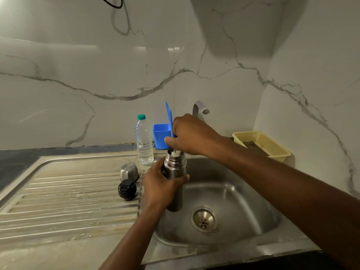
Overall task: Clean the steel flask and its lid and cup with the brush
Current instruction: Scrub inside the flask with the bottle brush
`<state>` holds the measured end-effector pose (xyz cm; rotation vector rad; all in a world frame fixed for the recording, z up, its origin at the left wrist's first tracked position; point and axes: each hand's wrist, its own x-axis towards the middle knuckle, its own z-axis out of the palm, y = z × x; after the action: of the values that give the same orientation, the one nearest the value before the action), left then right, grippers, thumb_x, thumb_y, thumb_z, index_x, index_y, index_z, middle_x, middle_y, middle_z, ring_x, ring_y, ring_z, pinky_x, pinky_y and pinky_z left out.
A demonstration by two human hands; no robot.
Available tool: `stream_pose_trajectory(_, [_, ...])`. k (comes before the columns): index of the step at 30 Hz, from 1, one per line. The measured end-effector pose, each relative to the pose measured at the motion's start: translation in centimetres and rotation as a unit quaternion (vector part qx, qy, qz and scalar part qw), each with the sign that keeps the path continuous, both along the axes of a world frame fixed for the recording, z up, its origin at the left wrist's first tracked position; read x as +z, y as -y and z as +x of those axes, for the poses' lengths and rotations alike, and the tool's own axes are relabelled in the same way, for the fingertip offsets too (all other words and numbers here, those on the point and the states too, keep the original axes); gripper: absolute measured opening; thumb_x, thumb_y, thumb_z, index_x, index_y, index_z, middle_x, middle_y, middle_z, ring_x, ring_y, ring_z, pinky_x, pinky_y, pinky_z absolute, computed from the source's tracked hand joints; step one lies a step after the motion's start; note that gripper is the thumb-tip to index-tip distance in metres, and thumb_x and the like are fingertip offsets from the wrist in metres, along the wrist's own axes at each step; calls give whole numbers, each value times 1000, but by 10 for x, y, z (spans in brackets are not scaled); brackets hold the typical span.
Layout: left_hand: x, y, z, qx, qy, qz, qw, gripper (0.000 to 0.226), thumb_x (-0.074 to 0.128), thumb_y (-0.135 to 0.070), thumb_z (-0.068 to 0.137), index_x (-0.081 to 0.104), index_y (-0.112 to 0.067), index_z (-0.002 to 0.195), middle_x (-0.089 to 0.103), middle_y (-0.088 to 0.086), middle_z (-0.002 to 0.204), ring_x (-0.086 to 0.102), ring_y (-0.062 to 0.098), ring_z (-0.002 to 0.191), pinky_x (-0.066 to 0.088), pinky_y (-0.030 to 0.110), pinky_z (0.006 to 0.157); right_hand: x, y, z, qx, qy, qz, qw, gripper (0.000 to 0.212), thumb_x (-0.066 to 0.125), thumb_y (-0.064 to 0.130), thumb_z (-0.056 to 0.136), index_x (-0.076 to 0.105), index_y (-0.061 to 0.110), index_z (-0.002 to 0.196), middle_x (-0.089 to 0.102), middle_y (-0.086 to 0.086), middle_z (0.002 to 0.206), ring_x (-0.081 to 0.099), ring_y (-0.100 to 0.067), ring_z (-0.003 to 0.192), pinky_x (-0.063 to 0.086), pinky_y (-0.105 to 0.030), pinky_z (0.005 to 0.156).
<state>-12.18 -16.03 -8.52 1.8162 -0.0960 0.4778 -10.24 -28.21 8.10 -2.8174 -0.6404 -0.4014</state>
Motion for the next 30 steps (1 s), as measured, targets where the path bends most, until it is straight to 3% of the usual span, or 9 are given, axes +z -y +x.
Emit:
stream_pose_trajectory(10, [-1,-3,1,-1,0,10,1000,64,100,-23,63,71,-32,120,76,-18,101,69,-8,91,55,21,81,15,1,4,-22,45,86,995,50,70,31,91,37,20,55,41,5,55,40,-9,48,25,-24,48])
stream_pose_trajectory(14, [-2,-1,0,-10,5,17,1000,66,100,-23,63,71,-30,122,76,-18,103,69,-9,93,56,20,82,1,-1,7,4,-23,59,998,51,71,33,94,43,16,56,47,2,55,44,-10,49,30,-23,50])
stream_pose_trajectory(18, [0,-4,3,-16,11,22,1000,61,100,-23,64,71,-30,118,77,-16,102,70,-5,92,54,19,80,7,10,8,61,-128,-8,990,42,68,43,97,67,15,65,69,5,60,62,-3,53,43,-16,57])
stream_pose_trajectory(21, [1,-8,4,-21,5,12,1000,60,99,-20,64,72,-29,117,78,-15,102,71,-5,93,52,14,78,25,20,9,91,-143,31,985,37,67,40,99,78,12,78,75,3,68,65,-1,57,49,-15,61])
stream_pose_trajectory(24, [1,-9,2,-25,5,18,1000,62,99,-24,65,69,-34,118,76,-18,105,69,-8,96,50,10,78,37,25,12,111,-175,91,974,27,66,29,100,78,8,89,77,-3,76,68,-6,62,53,-18,60])
stream_pose_trajectory(26, [1,-8,2,-25,12,23,999,61,99,-25,65,68,-40,115,76,-19,104,70,-7,95,51,10,77,30,21,12,121,-192,65,972,25,66,26,100,79,7,89,77,-3,77,69,-8,64,53,-19,61])
stream_pose_trajectory(30, [-1,-7,4,-28,8,19,999,63,100,-25,63,70,-33,118,77,-15,105,72,0,95,57,22,82,9,18,13,105,-196,10,975,22,69,24,95,76,7,82,68,3,69,58,0,55,48,-20,61])
